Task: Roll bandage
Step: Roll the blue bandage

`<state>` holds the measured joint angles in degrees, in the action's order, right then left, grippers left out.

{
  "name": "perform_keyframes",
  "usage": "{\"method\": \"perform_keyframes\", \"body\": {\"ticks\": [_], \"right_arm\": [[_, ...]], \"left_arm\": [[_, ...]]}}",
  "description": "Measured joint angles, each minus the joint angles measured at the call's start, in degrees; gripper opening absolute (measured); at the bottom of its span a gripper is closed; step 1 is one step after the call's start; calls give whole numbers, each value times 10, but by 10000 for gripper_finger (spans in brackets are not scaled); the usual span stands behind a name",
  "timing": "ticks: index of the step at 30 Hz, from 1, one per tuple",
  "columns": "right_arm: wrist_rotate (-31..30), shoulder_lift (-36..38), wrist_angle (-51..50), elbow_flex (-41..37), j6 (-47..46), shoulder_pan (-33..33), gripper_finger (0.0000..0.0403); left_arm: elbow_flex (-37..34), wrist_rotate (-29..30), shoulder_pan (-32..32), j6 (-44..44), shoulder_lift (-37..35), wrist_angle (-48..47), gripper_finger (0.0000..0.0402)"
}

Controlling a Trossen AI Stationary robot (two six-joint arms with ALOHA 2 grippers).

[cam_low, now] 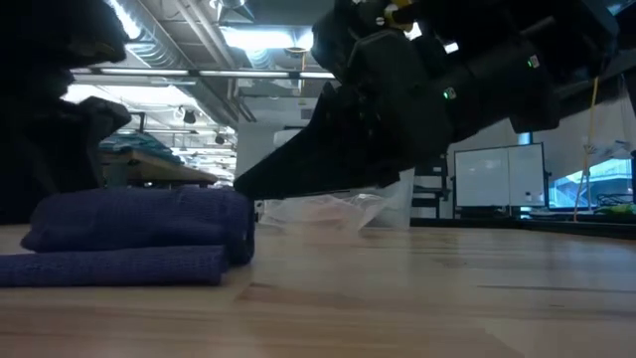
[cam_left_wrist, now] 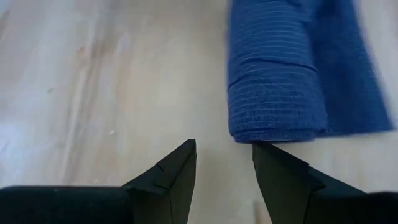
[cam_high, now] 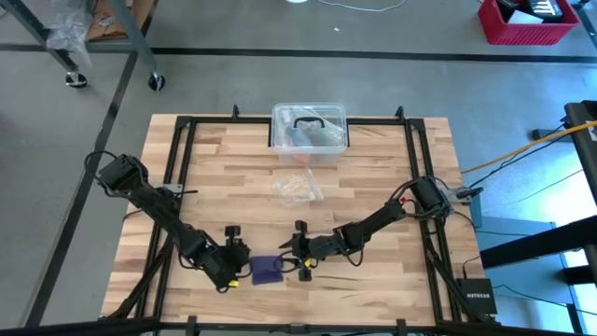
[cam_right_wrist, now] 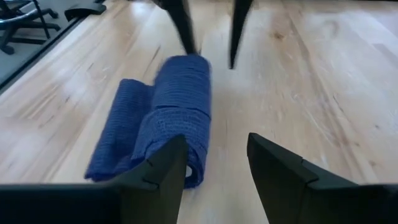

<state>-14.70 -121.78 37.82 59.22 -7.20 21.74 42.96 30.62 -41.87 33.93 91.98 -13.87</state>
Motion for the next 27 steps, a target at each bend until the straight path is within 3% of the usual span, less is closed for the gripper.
{"method": "perform_keyframes", "body": {"ticks": [27], "right_arm": [[-36, 0, -45, -1, 1, -2, 174]], "left_arm": [[2, 22, 2, -42, -3, 74, 153]]}}
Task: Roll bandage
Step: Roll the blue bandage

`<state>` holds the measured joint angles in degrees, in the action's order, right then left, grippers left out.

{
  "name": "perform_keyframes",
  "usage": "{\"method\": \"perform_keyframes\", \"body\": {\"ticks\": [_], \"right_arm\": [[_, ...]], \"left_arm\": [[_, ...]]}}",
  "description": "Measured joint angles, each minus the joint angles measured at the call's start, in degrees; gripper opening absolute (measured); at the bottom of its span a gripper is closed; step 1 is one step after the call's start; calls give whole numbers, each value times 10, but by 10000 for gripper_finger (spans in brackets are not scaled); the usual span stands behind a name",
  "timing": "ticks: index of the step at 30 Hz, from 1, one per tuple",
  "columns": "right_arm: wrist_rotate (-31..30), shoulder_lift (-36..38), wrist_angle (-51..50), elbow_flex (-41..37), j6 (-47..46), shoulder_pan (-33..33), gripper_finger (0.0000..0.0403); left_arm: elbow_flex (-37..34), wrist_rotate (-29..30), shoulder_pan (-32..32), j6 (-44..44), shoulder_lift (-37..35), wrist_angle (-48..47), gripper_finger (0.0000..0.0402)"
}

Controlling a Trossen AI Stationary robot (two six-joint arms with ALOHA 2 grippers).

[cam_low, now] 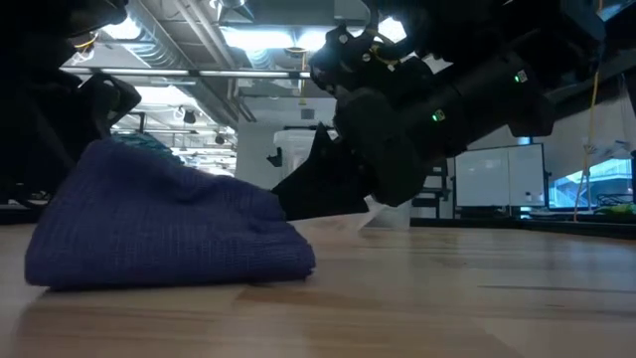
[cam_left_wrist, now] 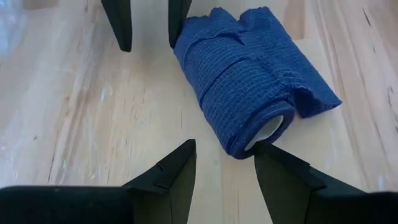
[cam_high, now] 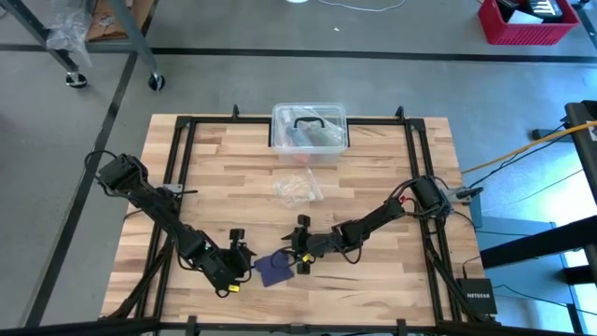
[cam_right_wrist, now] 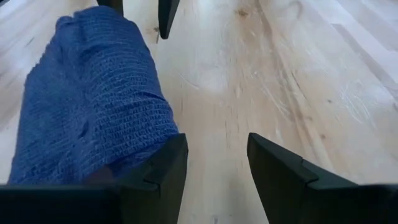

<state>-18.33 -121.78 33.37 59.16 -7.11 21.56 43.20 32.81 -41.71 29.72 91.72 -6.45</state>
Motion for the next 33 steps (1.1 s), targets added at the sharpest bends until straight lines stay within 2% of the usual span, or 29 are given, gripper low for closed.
{"method": "perform_keyframes", "body": {"ticks": [11, 23, 33], "right_arm": [[5, 0, -20, 0, -3, 1, 174], [5, -1, -19, 1, -3, 2, 175], [5, -1, -18, 1, -3, 1, 175]], "left_arm": [[0, -3, 2, 40, 0, -26, 153], [0, 11, 1, 48, -18, -46, 153], [0, 10, 11, 43, -6, -46, 153]]}}
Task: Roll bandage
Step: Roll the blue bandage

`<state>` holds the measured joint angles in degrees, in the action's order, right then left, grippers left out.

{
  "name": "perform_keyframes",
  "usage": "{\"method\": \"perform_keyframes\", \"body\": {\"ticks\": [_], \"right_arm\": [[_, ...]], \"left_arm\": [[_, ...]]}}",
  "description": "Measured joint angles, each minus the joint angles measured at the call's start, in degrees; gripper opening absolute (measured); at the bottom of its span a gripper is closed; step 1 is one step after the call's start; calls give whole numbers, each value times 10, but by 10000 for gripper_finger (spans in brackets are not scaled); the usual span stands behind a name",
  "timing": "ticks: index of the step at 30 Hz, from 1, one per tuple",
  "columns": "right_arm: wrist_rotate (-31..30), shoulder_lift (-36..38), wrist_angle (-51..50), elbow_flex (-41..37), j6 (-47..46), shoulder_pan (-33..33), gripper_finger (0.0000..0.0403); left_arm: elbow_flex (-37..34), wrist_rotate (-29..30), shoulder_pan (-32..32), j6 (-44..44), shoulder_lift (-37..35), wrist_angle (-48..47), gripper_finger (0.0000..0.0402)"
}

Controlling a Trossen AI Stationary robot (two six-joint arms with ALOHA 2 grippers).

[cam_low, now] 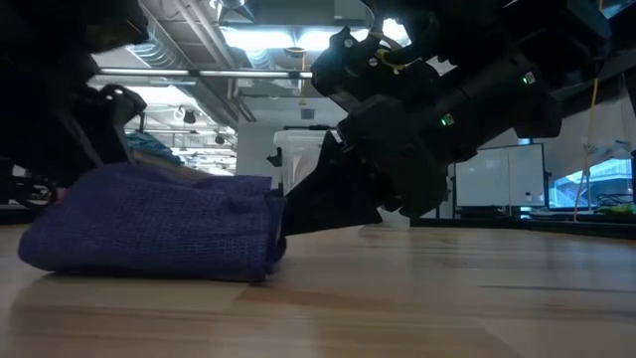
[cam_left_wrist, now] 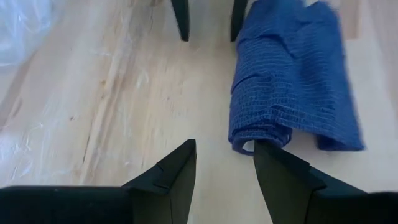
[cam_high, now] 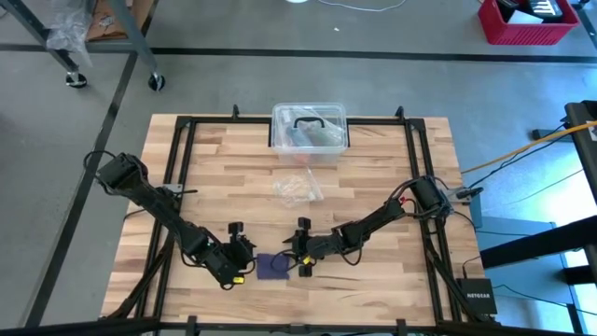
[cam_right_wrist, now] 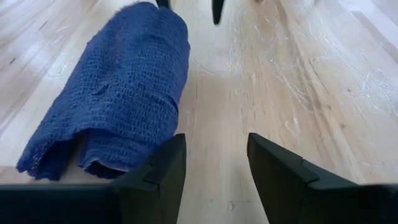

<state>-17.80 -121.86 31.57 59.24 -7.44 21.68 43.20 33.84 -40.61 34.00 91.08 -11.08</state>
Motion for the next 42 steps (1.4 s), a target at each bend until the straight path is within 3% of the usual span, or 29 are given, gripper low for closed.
{"method": "perform_keyframes", "body": {"ticks": [28, 42], "right_arm": [[5, 0, 0, 0, 0, 0, 175], [2, 0, 0, 0, 0, 0, 175]], "left_arm": [[0, 16, 26, -102, 24, 150, 153], [0, -54, 65, -175, 29, 245, 153]]}}
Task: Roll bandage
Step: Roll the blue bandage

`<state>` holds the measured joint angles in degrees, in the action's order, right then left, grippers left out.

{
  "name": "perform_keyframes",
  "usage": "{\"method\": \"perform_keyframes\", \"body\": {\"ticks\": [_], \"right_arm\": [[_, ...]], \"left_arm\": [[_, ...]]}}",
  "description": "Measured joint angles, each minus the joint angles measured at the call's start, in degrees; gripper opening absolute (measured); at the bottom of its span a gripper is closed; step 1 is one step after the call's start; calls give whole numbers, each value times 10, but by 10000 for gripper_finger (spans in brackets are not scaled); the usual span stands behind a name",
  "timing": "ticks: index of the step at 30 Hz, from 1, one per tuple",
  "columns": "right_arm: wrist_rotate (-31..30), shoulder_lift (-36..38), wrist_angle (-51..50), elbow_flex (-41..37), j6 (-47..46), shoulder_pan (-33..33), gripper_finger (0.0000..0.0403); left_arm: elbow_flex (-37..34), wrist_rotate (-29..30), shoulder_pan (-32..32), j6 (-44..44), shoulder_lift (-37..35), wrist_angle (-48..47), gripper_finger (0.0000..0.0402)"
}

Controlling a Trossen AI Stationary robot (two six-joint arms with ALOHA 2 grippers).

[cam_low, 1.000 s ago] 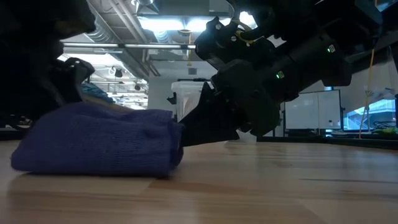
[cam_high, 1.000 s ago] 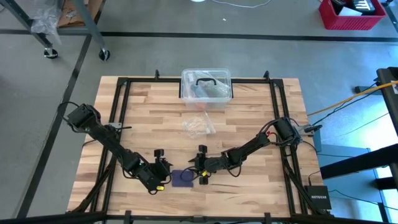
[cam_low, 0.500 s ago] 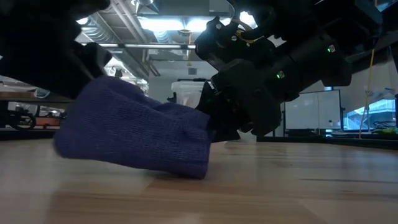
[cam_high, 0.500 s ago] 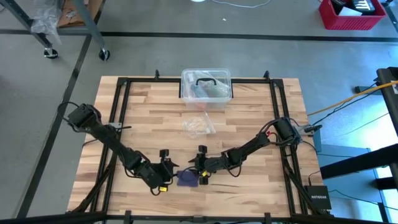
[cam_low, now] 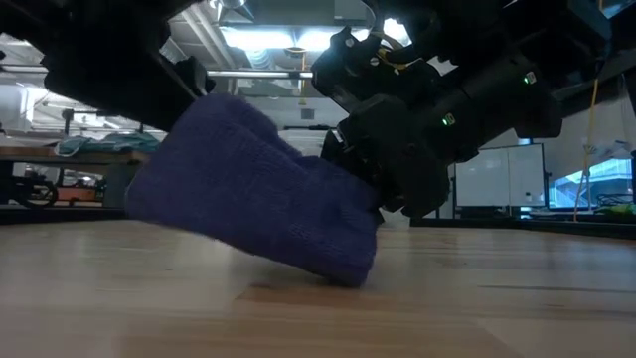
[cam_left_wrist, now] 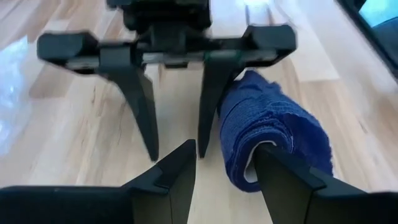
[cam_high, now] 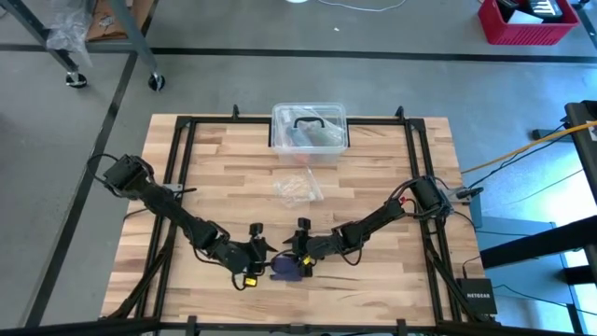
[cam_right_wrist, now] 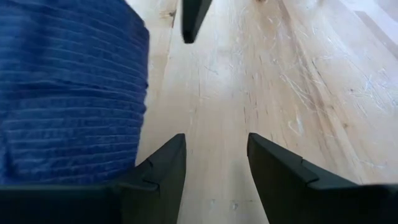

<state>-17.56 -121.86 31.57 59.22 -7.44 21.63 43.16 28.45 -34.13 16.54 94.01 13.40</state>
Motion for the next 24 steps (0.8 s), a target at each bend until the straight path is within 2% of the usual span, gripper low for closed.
{"method": "perform_keyframes", "body": {"ticks": [7, 10, 16, 20, 24], "right_arm": [[-3, 0, 0, 0, 0, 0, 175], [-5, 0, -1, 0, 0, 0, 175], [-5, 0, -2, 0, 4, 0, 175], [-14, 19, -26, -1, 18, 1, 175], [-15, 78, -129, -1, 24, 1, 175]], "left_arm": [[0, -13, 2, -16, 19, 13, 149], [0, -33, 5, -28, 32, 26, 121], [0, -51, 13, -21, 34, 27, 16], [0, -47, 13, -7, 34, 27, 14], [1, -29, 12, -14, 24, 21, 7]]}}
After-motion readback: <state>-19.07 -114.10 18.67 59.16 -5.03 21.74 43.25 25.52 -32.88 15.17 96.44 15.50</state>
